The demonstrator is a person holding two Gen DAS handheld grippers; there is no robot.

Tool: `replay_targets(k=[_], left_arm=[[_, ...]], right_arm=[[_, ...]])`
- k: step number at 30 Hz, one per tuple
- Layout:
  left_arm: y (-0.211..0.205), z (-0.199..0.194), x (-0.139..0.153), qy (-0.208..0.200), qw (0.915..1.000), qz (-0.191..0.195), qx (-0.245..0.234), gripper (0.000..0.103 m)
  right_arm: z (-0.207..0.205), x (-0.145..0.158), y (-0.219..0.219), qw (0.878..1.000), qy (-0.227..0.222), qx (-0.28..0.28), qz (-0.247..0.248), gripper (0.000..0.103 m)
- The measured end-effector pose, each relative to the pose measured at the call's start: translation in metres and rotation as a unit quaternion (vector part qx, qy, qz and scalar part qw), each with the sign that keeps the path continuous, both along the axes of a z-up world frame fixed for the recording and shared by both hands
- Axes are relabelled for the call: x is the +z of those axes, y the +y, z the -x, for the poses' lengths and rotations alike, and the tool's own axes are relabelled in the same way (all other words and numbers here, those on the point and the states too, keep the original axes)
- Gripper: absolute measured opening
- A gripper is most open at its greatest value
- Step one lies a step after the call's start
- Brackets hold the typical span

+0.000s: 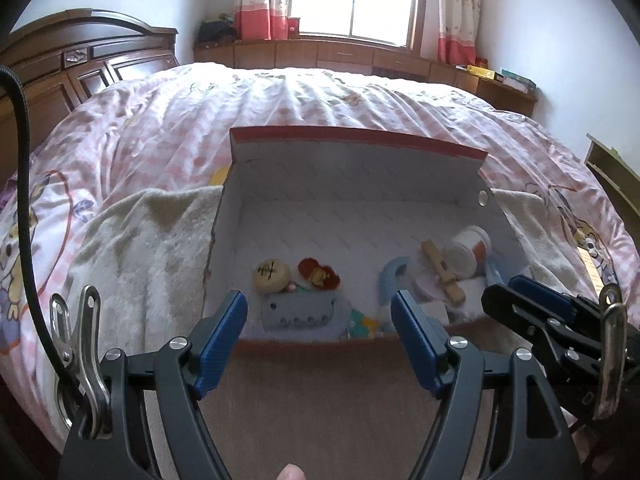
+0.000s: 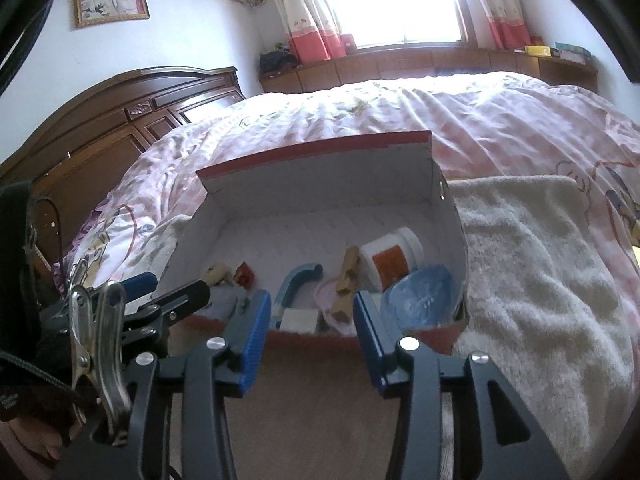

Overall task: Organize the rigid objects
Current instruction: 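Withdraw both grippers from the box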

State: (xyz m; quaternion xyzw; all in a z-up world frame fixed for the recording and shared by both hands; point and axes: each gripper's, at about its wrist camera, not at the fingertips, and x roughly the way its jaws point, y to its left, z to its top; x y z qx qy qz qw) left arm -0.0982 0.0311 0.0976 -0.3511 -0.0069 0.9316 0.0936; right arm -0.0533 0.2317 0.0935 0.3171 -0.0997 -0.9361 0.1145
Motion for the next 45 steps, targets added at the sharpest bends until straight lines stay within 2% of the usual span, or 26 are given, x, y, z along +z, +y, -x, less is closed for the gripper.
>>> replay_targets(k=[10, 21, 33, 45], left_arm=[[-0.004, -0.029, -0.011, -0.017, 0.9998, -0.002, 0.007, 0.076], [-0.002, -0.047, -0.039, -0.053, 0.9984, 0.005, 0.018, 0.076], [0.000, -0.050, -0.059, -0.078, 0.9966, 0.013, 0.024, 0.076], [0.000, -0.048, -0.068, -0.095, 0.9951, 0.013, 0.026, 0.076]], right_arm=[[-0.028, -0.013, -0.002, 1.000, -0.019, 0.002, -0.004, 0.046], [-0.051, -0.042, -0.007, 0.998, -0.049, -0.009, -0.030, 0.046], [-0.046, -0.071, 0.000, 0.995, -0.091, -0.034, -0.031, 0.046], [-0.048, -0.074, -0.005, 0.995, -0.086, -0.032, -0.043, 0.050]])
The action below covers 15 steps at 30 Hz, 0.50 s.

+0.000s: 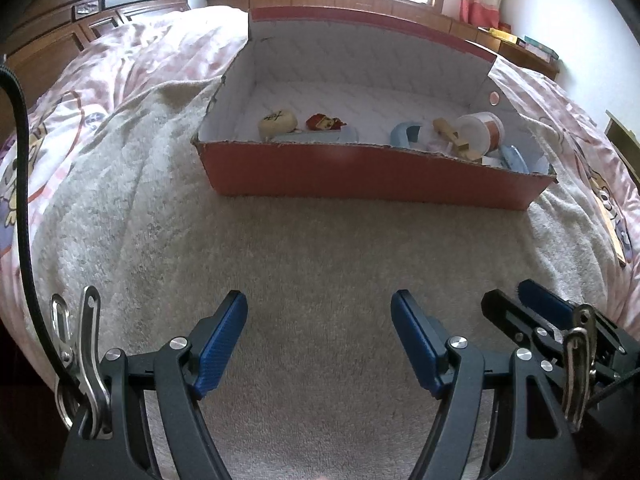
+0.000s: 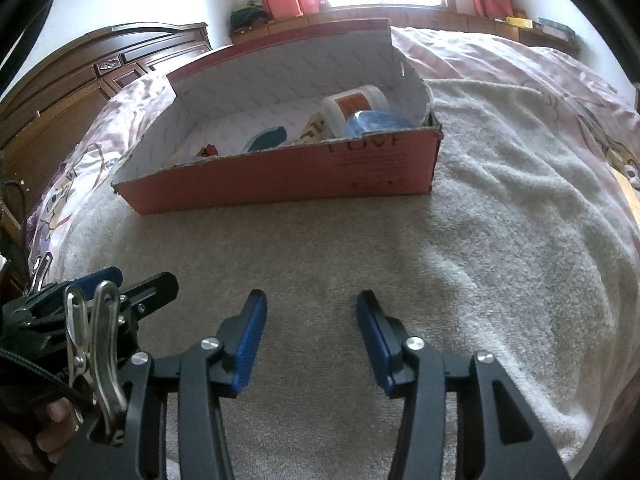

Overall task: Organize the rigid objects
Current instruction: 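Withdraw both grippers from the box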

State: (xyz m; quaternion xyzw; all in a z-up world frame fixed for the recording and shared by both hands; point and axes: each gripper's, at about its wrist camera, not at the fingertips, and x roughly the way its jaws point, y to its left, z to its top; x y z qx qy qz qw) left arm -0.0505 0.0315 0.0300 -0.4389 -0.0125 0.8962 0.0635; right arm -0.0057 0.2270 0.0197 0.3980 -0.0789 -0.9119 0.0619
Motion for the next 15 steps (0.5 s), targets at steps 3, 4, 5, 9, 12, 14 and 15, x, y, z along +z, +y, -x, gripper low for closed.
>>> replay_targets(k=[3, 4, 5, 9, 12, 14, 15], left_arm=[[-0.0006, 0.0001, -0.0004, -0.002, 1.0000, 0.000, 0.001, 0.076], [-0.0007, 0.0002, -0.0005, -0.002, 1.0000, 0.000, 0.001, 0.076], [-0.0008, 0.0002, -0.0006, -0.003, 1.0000, 0.000, 0.001, 0.076], [-0.0005, 0.0005, -0.0008, -0.005, 1.0000, 0.001, 0.002, 0.076], [-0.0004, 0.0015, -0.0013, -0.008, 1.0000, 0.002, 0.005, 0.076], [-0.0009, 0.0019, -0.0019, -0.011, 0.9999, 0.001, 0.008, 0.076], [-0.0011, 0.0017, -0.0021, -0.012, 0.9999, 0.000, 0.009, 0.076]], right_arm=[[0.0005, 0.0002, 0.0000, 1.000, 0.000, 0.000, 0.001, 0.050], [0.0005, 0.0002, 0.0001, 1.000, 0.000, 0.000, 0.001, 0.050], [0.0005, 0.0002, 0.0001, 1.000, 0.000, 0.000, 0.001, 0.050], [0.0006, 0.0002, 0.0002, 1.000, 0.000, 0.001, 0.000, 0.050], [0.0006, 0.0002, 0.0001, 1.000, 0.000, 0.001, 0.001, 0.050], [0.0006, 0.0001, -0.0001, 1.000, 0.000, 0.001, 0.000, 0.050], [0.0005, 0.0001, 0.0001, 1.000, 0.000, 0.001, 0.000, 0.050]])
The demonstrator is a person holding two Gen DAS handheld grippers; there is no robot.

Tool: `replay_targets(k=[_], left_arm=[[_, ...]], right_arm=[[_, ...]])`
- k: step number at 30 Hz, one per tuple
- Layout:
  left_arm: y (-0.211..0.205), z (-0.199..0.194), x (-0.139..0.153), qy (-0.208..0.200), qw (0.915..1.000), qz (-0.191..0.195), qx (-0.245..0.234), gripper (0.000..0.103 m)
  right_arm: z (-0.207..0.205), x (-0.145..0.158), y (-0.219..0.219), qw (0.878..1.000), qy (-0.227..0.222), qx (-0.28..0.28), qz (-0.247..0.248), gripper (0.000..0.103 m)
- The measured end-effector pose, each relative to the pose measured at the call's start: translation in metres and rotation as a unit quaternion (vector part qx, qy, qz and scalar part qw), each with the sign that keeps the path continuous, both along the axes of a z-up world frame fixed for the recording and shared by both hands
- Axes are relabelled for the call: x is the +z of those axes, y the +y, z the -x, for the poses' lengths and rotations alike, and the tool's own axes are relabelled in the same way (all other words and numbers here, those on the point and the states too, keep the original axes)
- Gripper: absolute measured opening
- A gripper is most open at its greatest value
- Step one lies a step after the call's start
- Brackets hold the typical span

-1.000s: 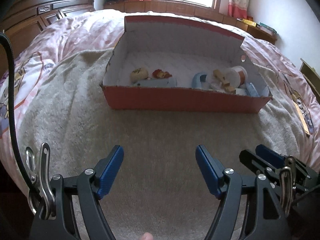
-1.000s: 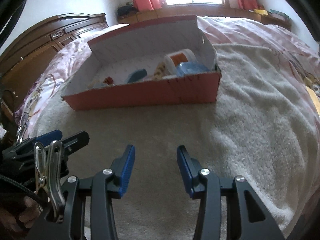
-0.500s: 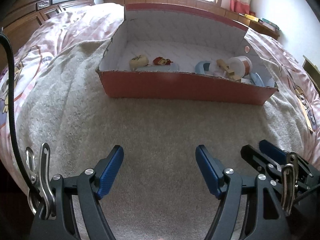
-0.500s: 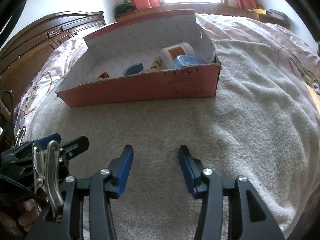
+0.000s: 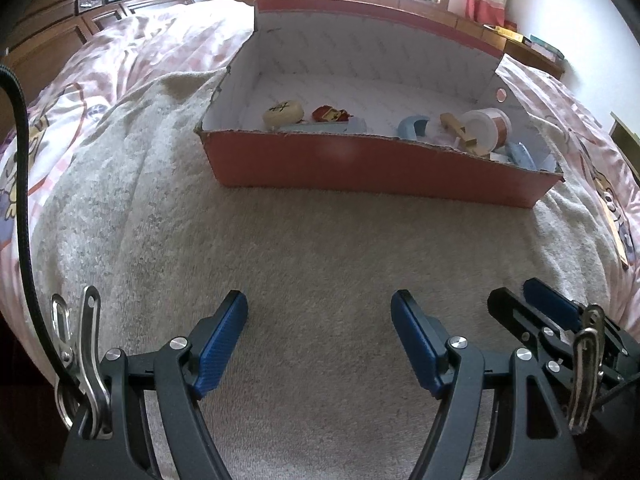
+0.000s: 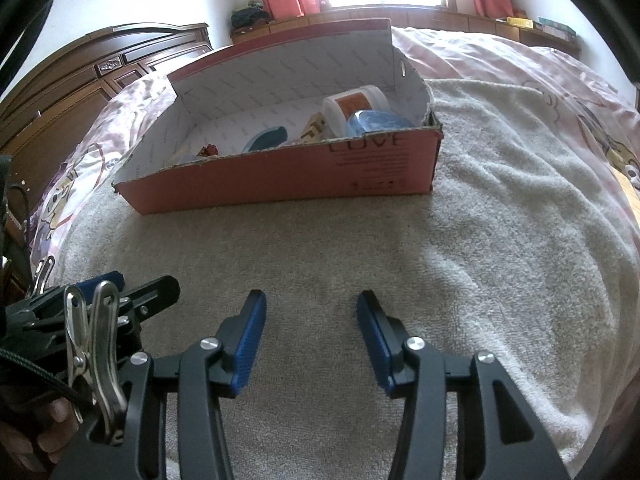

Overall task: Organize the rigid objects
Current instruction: 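Withdraw both grippers from the box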

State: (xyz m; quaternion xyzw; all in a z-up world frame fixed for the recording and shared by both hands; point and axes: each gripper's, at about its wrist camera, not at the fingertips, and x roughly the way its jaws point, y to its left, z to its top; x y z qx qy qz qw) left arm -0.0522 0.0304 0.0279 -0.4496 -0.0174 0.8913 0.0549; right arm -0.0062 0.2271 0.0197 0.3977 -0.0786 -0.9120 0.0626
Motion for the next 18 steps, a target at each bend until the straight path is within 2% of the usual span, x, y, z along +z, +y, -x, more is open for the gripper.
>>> replay_targets(k=[5, 18], left_arm=[[-0.0036, -0.0001, -0.0009, -0.003, 0.9999, -0.010, 0.008, 0.076], [-0.0018, 0.0010, -0.0016, -0.010, 0.9999, -0.008, 0.011, 0.076]], right_arm=[[-0.0002, 0.0001, -0.0003, 1.000, 0.001, 0.000, -0.001, 0.050], [-0.0005, -0.0004, -0.0018, 1.000, 0.003, 0.003, -0.004, 0.052]])
